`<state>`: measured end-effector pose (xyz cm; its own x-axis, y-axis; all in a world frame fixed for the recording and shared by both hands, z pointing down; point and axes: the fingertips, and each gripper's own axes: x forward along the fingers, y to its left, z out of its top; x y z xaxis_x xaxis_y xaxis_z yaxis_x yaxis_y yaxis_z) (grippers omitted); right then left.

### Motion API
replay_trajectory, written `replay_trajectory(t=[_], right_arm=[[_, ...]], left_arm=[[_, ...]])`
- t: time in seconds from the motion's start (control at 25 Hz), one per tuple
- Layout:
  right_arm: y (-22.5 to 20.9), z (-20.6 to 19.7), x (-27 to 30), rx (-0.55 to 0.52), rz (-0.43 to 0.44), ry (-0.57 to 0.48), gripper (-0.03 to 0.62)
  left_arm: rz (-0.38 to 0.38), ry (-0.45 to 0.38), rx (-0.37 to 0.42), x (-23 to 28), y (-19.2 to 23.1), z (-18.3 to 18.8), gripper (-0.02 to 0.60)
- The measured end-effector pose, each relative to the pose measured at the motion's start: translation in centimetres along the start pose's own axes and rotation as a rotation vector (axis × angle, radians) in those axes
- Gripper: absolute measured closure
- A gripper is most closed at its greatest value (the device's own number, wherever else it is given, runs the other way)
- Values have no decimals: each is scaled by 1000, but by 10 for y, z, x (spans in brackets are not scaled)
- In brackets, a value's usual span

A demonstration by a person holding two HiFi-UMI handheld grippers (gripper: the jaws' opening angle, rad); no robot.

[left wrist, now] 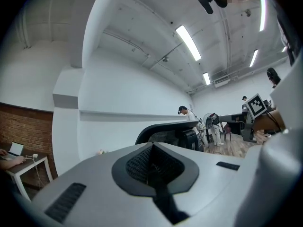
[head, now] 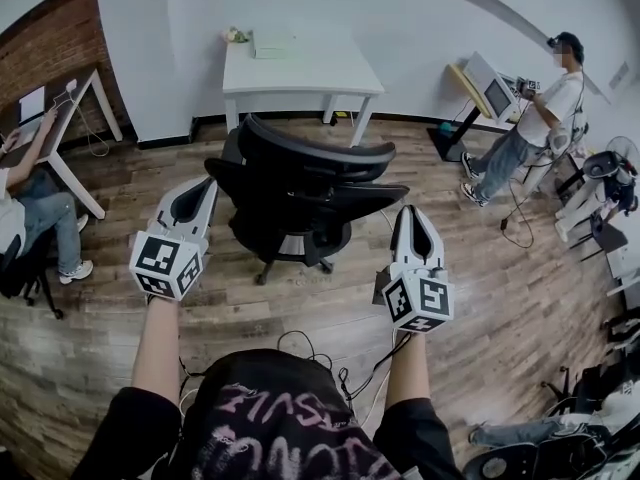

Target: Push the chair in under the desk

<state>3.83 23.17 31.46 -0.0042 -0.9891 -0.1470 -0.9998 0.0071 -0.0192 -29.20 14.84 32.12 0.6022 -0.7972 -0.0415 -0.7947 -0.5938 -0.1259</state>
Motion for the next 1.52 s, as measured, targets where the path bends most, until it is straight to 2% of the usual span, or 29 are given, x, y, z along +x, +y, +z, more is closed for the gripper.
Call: replay_trajectory(t=[0.4,0.76,1.12,1.2,1.36,1.52], right_arm=[[2,-16,1,-47,-16,37,564],[-14,-42,35,-35,6,81,563],[-49,-71,80,-6,81,135,559],[-56,-77,85,-13,106,148,518],[-60,-88,94,-77,187,176,491],[-59,-101,103,-163,273,206,459]], left_arm=[[-68,43,46,11,9,-28,566],[-56,97,53,47,19,-49,566],[7,190,105,85,28,-68,566],[20,219,126,89,26,-73,566],[29,275,189,95,21,-80,565],[31,334,284,98,19,-92,563]])
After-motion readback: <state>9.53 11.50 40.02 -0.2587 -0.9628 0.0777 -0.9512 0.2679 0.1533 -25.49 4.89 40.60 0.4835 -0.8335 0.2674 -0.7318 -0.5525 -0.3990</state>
